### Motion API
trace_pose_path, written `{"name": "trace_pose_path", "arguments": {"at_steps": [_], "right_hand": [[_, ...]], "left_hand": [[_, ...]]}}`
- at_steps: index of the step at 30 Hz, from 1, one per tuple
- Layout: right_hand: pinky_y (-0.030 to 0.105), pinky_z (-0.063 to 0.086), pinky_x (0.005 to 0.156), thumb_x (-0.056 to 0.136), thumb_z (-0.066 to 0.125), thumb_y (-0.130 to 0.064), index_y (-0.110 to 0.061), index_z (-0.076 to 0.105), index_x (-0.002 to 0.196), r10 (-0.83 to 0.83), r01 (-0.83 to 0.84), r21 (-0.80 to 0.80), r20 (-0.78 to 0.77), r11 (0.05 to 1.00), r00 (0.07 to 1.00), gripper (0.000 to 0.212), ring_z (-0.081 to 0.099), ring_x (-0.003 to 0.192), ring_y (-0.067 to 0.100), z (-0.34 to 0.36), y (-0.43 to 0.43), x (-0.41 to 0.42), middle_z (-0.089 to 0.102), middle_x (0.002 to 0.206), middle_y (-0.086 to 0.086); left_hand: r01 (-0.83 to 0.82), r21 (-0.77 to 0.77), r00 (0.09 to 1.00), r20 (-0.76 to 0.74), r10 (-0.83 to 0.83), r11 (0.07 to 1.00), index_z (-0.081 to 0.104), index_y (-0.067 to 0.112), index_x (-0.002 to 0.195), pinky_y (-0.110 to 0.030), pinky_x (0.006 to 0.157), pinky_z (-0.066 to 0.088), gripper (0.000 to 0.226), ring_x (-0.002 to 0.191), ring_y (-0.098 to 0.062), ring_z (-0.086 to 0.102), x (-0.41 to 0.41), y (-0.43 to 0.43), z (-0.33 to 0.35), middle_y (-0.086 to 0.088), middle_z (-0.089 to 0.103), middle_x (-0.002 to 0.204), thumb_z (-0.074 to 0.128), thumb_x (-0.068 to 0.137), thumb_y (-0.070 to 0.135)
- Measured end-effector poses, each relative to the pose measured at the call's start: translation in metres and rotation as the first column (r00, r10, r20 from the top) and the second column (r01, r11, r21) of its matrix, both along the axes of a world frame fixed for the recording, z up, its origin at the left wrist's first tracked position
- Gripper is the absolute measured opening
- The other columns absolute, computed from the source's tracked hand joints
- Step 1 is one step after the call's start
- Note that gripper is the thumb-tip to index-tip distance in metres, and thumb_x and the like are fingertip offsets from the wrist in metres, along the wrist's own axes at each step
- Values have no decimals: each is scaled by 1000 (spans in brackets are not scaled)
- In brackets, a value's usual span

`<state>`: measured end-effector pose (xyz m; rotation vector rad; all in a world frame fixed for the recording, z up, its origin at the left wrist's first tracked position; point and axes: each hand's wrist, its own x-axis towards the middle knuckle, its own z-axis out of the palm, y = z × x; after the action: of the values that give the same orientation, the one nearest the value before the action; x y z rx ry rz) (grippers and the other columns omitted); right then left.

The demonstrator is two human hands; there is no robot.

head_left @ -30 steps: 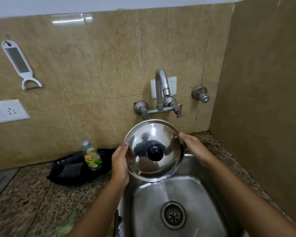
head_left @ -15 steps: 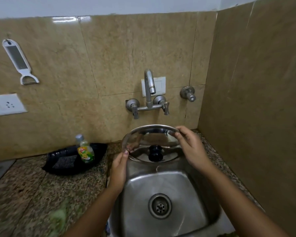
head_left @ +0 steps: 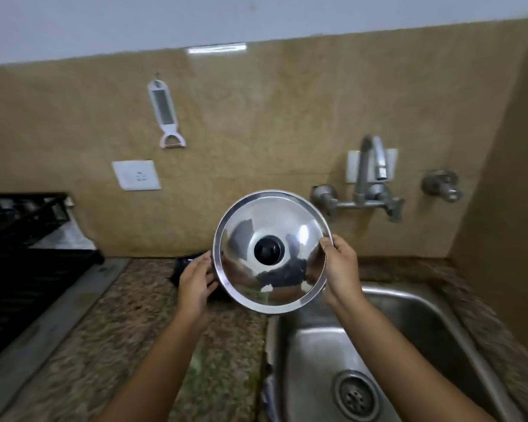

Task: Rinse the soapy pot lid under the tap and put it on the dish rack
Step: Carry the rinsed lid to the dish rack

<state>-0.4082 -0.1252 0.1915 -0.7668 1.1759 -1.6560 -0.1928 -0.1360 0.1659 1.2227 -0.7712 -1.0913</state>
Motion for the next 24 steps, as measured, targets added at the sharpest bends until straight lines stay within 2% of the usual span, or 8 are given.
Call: {"name": "trace_pose_path", "arguments": {"at_steps": [4,7,9,12,14,16,19,24], "right_hand": [[25,36,51,98,43,-6,-13,47,66,71,-68,-20,171,997,983,33,40,45,15,21,-37,108,44,51,3],[20,38,45,98,42,-6,-13,48,71,107,-106,-16,258,994,960,29,41,46,15,43,-65,193,43,54,2],[15,40,40,98,42,-6,-13,48,72,125,-122,-28,269,992,955,28,43,50,16,59,-84,246,45,58,5],[22,44,50,98,41,-5,-13,53,77,166,-161,-39,278,986,946,25,51,56,16,82,-115,326,53,67,6],[26,47,58,97,40,-5,-12,57,91,204,-196,-57,295,979,934,19,56,65,17,96,-138,378,59,77,5],[27,48,60,96,39,-4,-13,56,99,212,-201,-67,262,977,941,20,57,69,21,109,-160,422,60,79,4],[23,44,51,96,34,-2,-10,52,93,199,-187,-92,148,978,969,20,50,54,20,123,-192,493,53,66,8],[37,47,75,94,37,-6,-12,55,99,156,-161,-201,-40,966,987,20,55,81,25,122,-247,591,59,90,13]], "left_hand": [[-111,-52,990,76,115,992,61,5,120,-23,68,54,28,88,-19,66,111,-13,29,-10,68,107,44,99,14],[-215,-91,966,124,225,972,58,4,119,-31,81,50,27,82,-15,62,199,-17,58,-9,67,103,44,99,14],[-280,-138,929,211,304,950,58,9,119,-25,74,44,26,81,-11,59,252,-19,80,-6,66,104,42,100,16],[-324,-188,877,307,369,927,60,11,119,-22,68,41,27,82,-11,59,331,-28,107,-6,66,107,43,99,17],[-340,-193,849,358,389,920,62,10,115,-21,66,40,26,81,-12,59,381,-36,121,-6,67,105,44,98,16],[-348,-187,823,408,395,919,62,9,112,-18,64,39,24,81,-12,58,422,-45,131,-6,67,101,44,98,15],[-372,-184,787,457,415,910,61,5,113,-16,62,37,24,78,-9,56,483,-60,133,-7,66,99,44,98,14],[-387,-121,786,475,396,914,60,2,114,-14,60,40,24,77,-11,56,552,-88,121,-5,65,93,44,98,12]]}}
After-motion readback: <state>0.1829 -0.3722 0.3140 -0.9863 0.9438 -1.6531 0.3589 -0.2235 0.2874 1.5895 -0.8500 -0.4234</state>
